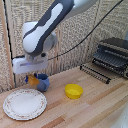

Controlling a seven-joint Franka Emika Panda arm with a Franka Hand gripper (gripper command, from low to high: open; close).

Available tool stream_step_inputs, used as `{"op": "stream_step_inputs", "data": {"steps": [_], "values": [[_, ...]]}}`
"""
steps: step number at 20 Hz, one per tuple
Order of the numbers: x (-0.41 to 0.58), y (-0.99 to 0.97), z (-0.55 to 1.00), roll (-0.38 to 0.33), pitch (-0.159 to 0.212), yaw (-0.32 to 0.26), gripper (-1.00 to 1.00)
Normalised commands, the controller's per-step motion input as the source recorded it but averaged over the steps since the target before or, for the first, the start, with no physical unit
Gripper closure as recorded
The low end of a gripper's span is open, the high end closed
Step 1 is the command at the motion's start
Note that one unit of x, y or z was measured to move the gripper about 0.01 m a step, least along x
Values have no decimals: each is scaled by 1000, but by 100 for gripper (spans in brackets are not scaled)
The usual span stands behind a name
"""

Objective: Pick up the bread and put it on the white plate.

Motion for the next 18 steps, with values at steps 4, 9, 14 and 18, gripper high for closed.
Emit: {"op": "stream_step_inputs", "data": {"steps": [4,9,14,18], "values": [[267,757,-486,-51,4,92,100],[87,327,-393,-164,-6,147,100],[-85,-130,-15,-217,-37,183,100],[-16,-150,132,-125,-69,167,-100]]}}
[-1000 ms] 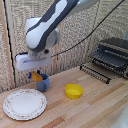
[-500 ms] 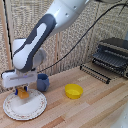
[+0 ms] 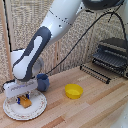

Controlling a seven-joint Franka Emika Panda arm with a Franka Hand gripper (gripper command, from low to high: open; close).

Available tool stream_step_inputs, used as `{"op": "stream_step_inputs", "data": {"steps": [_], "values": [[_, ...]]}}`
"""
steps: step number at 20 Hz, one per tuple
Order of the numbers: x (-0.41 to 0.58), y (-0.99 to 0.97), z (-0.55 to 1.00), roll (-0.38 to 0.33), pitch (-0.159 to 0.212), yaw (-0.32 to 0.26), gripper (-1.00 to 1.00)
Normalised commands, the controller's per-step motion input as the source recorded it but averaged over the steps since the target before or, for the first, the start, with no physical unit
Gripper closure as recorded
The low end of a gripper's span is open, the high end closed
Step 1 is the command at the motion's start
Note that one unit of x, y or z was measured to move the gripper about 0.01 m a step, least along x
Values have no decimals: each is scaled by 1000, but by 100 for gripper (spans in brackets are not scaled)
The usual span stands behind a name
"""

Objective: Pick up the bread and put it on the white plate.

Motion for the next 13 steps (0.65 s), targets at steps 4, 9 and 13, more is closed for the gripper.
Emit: {"op": "stream_step_inputs", "data": {"steps": [4,9,13], "values": [[16,-4,204,-31,-45,102,-100],[98,-124,275,-2,3,36,-100],[75,-266,670,57,17,12,-100]]}}
